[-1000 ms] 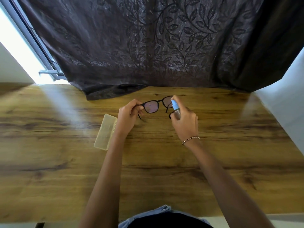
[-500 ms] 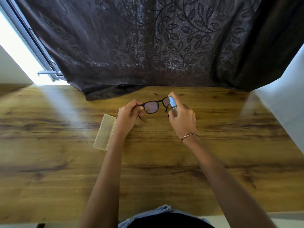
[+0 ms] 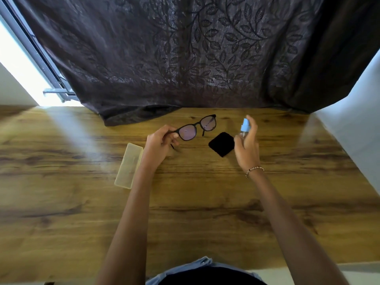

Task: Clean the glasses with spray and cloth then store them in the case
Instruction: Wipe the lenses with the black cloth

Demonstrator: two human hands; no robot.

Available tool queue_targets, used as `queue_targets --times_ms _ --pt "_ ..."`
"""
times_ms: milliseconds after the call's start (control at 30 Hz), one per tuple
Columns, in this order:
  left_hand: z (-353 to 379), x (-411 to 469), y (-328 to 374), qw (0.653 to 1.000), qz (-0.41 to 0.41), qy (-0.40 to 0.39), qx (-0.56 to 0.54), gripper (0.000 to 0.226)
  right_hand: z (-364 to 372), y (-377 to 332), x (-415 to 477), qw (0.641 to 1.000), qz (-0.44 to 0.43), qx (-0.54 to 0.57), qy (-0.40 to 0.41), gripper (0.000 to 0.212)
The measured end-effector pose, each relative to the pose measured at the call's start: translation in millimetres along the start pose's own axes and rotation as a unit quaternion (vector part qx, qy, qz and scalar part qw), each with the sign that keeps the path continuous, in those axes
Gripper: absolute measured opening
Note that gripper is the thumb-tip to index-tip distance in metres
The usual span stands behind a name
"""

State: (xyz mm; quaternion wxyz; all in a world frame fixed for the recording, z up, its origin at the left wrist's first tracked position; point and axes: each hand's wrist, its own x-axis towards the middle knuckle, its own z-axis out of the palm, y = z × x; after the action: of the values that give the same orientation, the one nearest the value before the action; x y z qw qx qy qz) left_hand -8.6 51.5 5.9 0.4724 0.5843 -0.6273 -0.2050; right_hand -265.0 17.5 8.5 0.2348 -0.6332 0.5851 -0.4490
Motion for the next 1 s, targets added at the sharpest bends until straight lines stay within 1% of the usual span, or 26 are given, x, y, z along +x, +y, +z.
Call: queue_targets --times_ms 67,133,200,267,367,433,533,633,667,700,733,767,800,833,900,933,1000 --pt "1.2 0.6 -1.3 1.0 -0.006 -0.008 0.005 0.014 -7.1 14.0 3.6 0.999 0.041 0.026 0.01 0.067" --pt "1.8 0.7 -2.0 1.0 -0.012 -0.016 0.015 0.016 -12.8 27.2 6.2 0.997 0.071 0.018 0.034 0.073" --pt "2.4 0.3 -2.3 1.0 -0.01 -0.019 0.022 0.014 -16.9 39.4 7.3 0.994 0.092 0.005 0.052 0.073" --pt "2.8 -0.2 -2.5 0.999 -0.007 -0.017 0.026 0.013 -19.8 49.4 7.0 0.991 0.119 0.005 0.054 0.064" --pt "3.2 -0.9 -2.0 0.999 -0.009 -0.018 0.03 0.013 -23.2 59.2 4.3 0.988 0.141 -0.015 0.062 0.043" --pt "3.6 -1.3 -0.9 0.999 -0.008 -0.018 0.03 0.012 -24.9 61.3 2.3 0.987 0.143 -0.014 0.067 0.038" --pt "3.7 -2.1 0.7 0.999 -0.015 -0.02 0.031 0.014 -26.8 62.5 2.5 0.987 0.151 -0.01 0.052 0.04" --pt "3.0 -3.1 2.4 0.999 -0.011 -0.029 0.039 0.014 -27.5 59.5 3.4 0.984 0.174 -0.008 0.042 0.053" --pt "3.1 -3.2 3.3 0.999 -0.008 -0.032 0.041 0.014 -27.4 55.9 1.8 0.984 0.17 -0.011 0.06 0.059" --pt "3.4 -2.9 4.2 0.999 -0.007 -0.033 0.043 0.014 -27.0 51.6 -0.8 0.984 0.15 -0.024 0.098 0.063" --pt "4.0 -2.3 5.0 0.998 -0.008 -0.033 0.043 0.014 -25.2 46.5 -3.9 0.981 0.115 -0.047 0.146 0.063" --pt "4.7 -1.5 5.7 0.999 -0.01 -0.031 0.043 0.014 -21.8 41.4 -7.1 0.977 0.07 -0.08 0.187 0.058" --pt "5.5 -0.6 6.4 0.999 -0.013 -0.028 0.042 0.014 -16.3 35.5 -10.1 0.972 0.024 -0.112 0.206 0.049" --pt "6.2 0.4 7.0 0.999 -0.016 -0.024 0.041 0.014 -9.1 29.9 -12.6 0.971 -0.014 -0.135 0.199 0.04" --pt "7.1 1.9 7.5 0.999 -0.018 -0.024 0.043 0.014 6.9 21.8 -14.4 0.974 -0.058 -0.16 0.152 0.024" --pt "7.2 2.3 7.5 0.998 -0.018 -0.026 0.047 0.013 14.0 19.9 -13.3 0.975 -0.058 -0.167 0.132 0.019" --pt "7.1 2.2 7.1 0.998 -0.018 -0.026 0.051 0.013 25.4 18.8 -6.9 0.979 -0.017 -0.181 0.094 0.019"
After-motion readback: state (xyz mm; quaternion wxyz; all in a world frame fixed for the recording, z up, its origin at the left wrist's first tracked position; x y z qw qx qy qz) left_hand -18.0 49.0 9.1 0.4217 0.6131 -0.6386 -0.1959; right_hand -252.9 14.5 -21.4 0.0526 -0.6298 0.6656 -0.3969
